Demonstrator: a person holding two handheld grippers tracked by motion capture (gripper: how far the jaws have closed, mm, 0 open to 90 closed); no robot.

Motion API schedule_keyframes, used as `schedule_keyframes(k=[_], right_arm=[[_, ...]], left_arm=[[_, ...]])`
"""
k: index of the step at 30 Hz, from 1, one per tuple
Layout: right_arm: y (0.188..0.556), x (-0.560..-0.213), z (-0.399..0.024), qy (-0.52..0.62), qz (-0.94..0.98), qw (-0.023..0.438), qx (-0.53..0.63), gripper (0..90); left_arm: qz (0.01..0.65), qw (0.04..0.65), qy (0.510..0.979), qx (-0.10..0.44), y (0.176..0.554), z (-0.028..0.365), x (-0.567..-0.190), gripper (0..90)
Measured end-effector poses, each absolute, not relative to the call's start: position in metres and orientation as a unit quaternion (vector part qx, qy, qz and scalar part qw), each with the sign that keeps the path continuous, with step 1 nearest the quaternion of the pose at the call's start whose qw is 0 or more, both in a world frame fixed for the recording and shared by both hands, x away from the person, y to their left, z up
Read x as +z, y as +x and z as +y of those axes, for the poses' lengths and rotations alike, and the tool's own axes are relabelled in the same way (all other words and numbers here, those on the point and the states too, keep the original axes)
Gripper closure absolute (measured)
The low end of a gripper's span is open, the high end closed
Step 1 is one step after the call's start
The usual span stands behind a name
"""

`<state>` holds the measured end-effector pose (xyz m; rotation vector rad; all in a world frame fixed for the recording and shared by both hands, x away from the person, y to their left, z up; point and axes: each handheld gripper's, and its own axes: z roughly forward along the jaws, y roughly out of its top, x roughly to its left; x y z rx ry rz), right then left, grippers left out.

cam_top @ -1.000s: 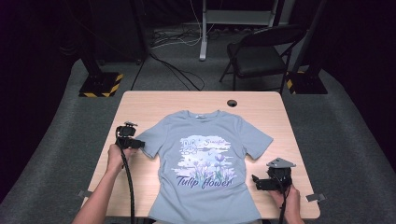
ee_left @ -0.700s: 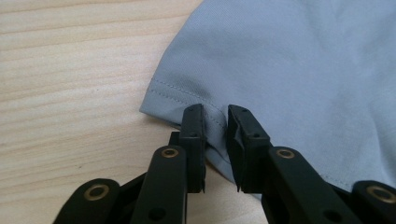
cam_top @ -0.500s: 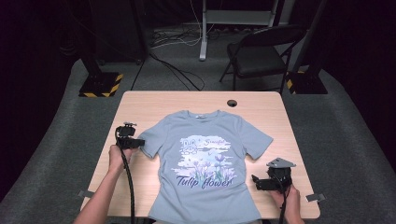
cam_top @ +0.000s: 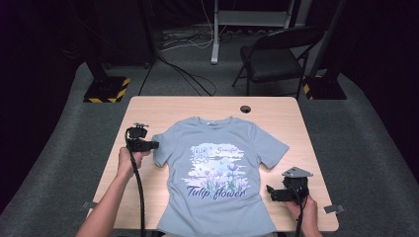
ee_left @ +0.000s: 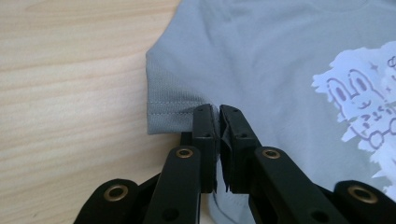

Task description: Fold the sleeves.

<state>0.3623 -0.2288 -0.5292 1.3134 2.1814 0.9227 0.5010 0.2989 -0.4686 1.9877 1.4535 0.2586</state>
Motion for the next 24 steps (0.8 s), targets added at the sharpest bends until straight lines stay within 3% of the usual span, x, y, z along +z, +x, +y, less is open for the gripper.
schedule_keyframes(k=[24], right_arm=[[0.363,-0.529,-0.229,0.475,0.787,0.212,0.333,1.3]], left_arm=[[0.514,0.335,0.784,0.09,0.519,0.259,-0.447,83.9]])
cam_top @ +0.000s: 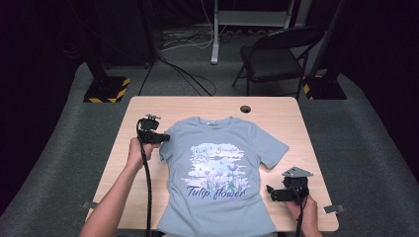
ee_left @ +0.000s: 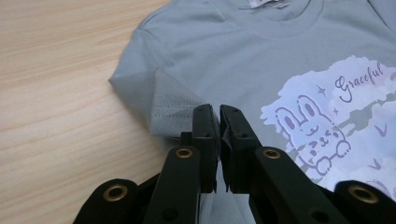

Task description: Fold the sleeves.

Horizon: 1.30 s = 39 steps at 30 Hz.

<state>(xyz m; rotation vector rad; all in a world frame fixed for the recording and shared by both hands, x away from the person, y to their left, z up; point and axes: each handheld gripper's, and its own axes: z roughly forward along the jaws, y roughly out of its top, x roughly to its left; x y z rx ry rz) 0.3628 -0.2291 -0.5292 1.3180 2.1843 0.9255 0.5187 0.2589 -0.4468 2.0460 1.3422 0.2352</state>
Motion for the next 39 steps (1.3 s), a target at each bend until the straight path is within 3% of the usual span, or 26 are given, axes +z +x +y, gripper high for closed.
schedule_keyframes(k=[33,39], right_arm=[[0.363,-0.529,-0.229,0.473,0.788,0.208,0.335,1.6],[0.363,-0.529,-0.229,0.473,0.788,0.207,0.335,1.6]], left_arm=[[0.444,0.326,0.832,0.064,0.536,0.175,-0.451,83.4],[0.43,0.334,0.838,0.03,0.537,0.171,-0.456,67.0]])
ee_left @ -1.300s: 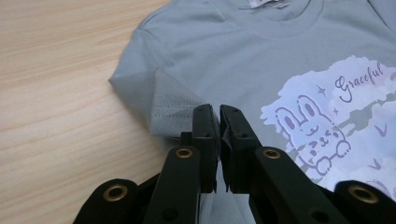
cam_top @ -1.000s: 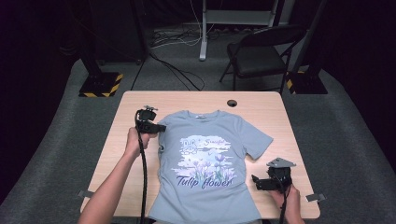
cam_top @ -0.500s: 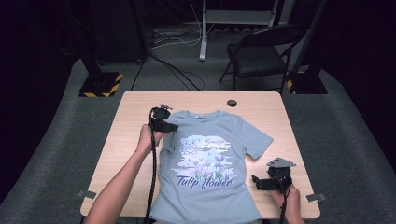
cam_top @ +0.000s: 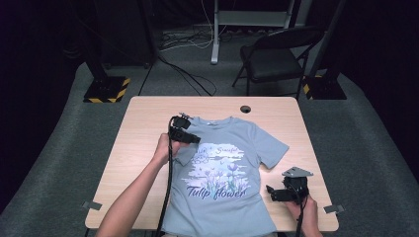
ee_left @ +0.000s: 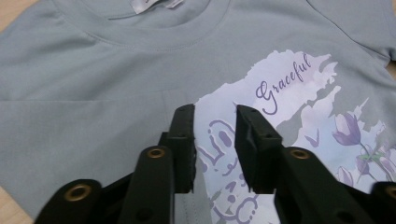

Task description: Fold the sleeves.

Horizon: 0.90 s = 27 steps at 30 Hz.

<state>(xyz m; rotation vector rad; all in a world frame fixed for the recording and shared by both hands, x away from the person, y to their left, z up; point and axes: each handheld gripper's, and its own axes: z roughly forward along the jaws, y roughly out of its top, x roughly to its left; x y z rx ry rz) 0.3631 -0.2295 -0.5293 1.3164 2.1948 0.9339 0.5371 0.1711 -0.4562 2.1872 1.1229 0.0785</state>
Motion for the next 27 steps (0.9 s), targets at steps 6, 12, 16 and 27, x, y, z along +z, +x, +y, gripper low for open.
schedule_keyframes(k=[6,12,16,27], right_arm=[[0.363,-0.529,-0.229,0.473,0.788,0.207,0.335,1.6],[0.363,-0.529,-0.229,0.473,0.788,0.206,0.336,1.6],[0.363,-0.529,-0.229,0.473,0.788,0.207,0.336,1.6],[0.363,-0.529,-0.229,0.473,0.788,0.207,0.335,1.6]], left_arm=[[0.435,0.331,0.837,0.026,0.536,0.179,-0.46,59.3],[0.447,0.315,0.837,0.02,0.533,0.187,-0.465,47.2],[0.456,0.299,0.838,0.022,0.531,0.192,-0.467,37.4],[0.474,0.289,0.831,0.034,0.509,0.217,-0.466,12.6]])
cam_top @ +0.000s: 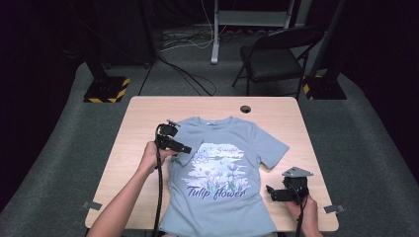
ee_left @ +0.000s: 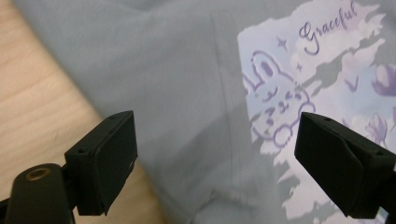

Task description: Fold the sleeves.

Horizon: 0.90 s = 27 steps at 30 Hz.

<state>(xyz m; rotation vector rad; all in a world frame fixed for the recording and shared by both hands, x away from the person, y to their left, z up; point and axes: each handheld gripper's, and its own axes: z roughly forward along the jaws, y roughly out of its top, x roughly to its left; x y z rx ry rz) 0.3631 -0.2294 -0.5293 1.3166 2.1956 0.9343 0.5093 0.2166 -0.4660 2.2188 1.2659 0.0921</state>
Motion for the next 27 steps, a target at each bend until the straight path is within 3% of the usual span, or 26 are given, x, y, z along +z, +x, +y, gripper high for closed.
schedule_keyframes(k=[9,27], right_arm=[[0.363,-0.529,-0.229,0.473,0.788,0.206,0.336,1.6],[0.363,-0.529,-0.229,0.475,0.787,0.207,0.335,1.5]], left_arm=[[0.491,0.282,0.822,0.063,0.472,0.252,-0.47,0.6],[0.547,0.305,0.769,0.126,0.386,0.315,-0.504,0.1]])
